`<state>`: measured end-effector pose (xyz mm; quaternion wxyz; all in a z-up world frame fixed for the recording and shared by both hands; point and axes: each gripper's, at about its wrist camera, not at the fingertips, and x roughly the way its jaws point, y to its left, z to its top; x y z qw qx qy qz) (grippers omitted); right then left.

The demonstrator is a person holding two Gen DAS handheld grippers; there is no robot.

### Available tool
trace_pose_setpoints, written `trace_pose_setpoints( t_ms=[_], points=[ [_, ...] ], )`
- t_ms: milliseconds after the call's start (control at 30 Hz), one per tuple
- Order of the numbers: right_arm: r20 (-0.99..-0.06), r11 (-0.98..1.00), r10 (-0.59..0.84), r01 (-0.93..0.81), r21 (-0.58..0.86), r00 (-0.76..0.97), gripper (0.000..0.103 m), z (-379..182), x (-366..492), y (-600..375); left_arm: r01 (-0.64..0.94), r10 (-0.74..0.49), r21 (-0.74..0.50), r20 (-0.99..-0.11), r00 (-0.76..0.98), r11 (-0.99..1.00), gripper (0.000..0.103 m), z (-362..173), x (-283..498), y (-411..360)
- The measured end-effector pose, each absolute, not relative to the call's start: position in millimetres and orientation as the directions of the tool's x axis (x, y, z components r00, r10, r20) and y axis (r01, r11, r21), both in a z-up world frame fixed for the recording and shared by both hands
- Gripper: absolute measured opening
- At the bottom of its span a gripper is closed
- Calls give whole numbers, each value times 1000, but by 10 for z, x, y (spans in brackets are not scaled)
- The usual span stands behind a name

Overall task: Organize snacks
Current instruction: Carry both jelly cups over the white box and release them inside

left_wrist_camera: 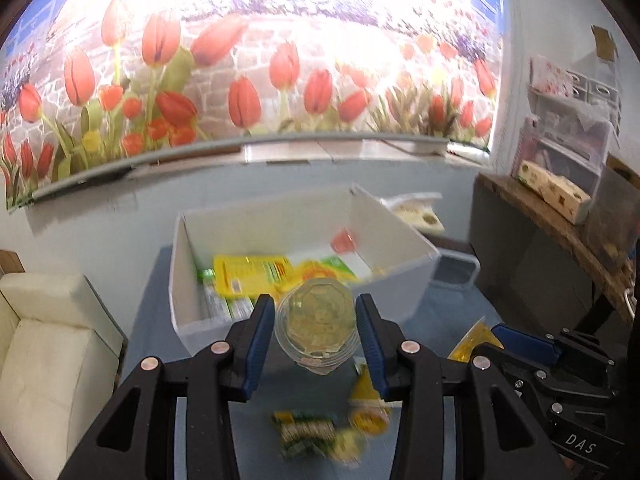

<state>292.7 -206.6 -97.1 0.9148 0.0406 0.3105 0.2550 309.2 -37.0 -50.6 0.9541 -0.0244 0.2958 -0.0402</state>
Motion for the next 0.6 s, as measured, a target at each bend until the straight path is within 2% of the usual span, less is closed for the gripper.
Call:
trace_pose_setpoints(
  t_ms=[167,267,533,600],
  points=[
    [-546,860,488,-484,165,681,32,-648,3458,-1728,17,-52,-68,-555,830,998,46,-365,3529,-73],
    [-560,867,452,-489,92,694,32,-555,3822,-1503,-9,-34,-70,-590,806,998,46,-491,3884,114],
    [-611,883,394,-468,43,687,32,-744,4377,-1300,-19,-37,-80,-642,766,997,47,-807,4229,295],
    [-625,893,370,-449,35,687,38,-818,4418,-1289,-8,-52,-87,-659,751,996,50,-866,4269,319]
  ],
)
